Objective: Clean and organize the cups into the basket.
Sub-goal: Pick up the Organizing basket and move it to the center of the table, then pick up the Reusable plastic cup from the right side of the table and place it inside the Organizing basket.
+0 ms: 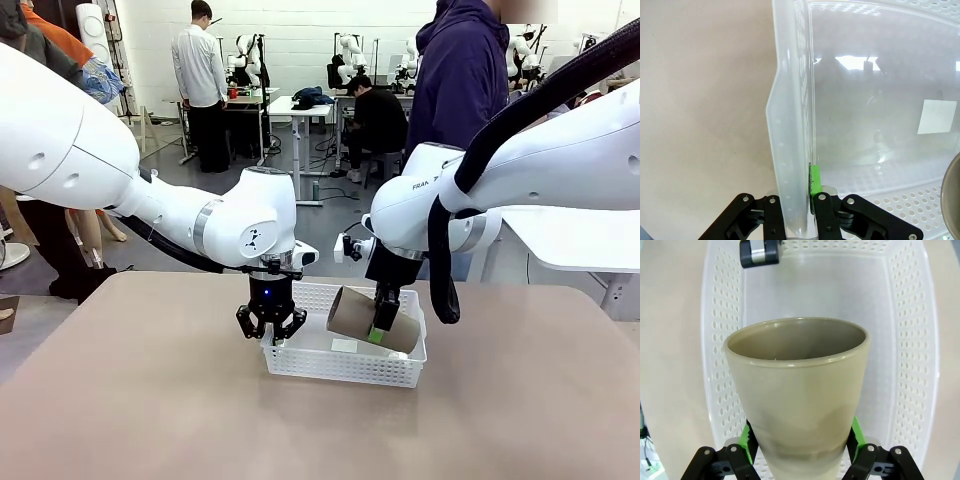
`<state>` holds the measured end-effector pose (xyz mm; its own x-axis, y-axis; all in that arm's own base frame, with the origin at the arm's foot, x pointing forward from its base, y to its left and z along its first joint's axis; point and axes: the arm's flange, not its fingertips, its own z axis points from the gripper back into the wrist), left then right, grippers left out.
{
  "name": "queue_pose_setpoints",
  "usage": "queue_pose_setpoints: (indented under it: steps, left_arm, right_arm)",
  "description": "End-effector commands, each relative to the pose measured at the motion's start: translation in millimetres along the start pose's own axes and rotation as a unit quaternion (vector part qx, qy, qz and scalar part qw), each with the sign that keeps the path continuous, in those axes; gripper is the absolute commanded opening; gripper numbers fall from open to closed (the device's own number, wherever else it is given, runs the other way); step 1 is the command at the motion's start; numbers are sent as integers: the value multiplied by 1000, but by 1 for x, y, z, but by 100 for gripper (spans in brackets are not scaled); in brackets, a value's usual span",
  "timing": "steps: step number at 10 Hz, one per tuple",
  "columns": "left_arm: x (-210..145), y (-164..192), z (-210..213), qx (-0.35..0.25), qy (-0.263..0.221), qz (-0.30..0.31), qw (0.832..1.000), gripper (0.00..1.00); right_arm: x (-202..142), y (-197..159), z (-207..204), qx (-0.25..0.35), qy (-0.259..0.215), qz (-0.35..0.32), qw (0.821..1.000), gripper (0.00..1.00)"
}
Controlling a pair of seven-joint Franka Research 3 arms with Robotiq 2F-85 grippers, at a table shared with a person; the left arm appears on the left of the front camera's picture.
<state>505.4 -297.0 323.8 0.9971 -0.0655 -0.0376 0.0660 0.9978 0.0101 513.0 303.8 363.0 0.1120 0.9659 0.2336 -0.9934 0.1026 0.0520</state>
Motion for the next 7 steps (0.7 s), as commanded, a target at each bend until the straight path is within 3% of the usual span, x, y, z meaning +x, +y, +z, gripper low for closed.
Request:
queue_pose_setpoints:
  steps: [1,2,3,7]
  left_arm:
    - [-1,2,-1,0,-3,-5,1000,0]
    - [-1,2,-1,0,-3,-5,1000,0]
    - [-1,2,-1,0,-3,-5,1000,0]
    - [-1,2,-1,0,-3,-5,1000,0]
  right_arm:
    - [-8,-7,-1,29,-14,4,999,84]
    - [-9,-7,-1,32,-16,3,999,84]
    - [-9,-7,0,32,-19,4,999,100]
    - [-16,-2,16,12,-36,6,999,100]
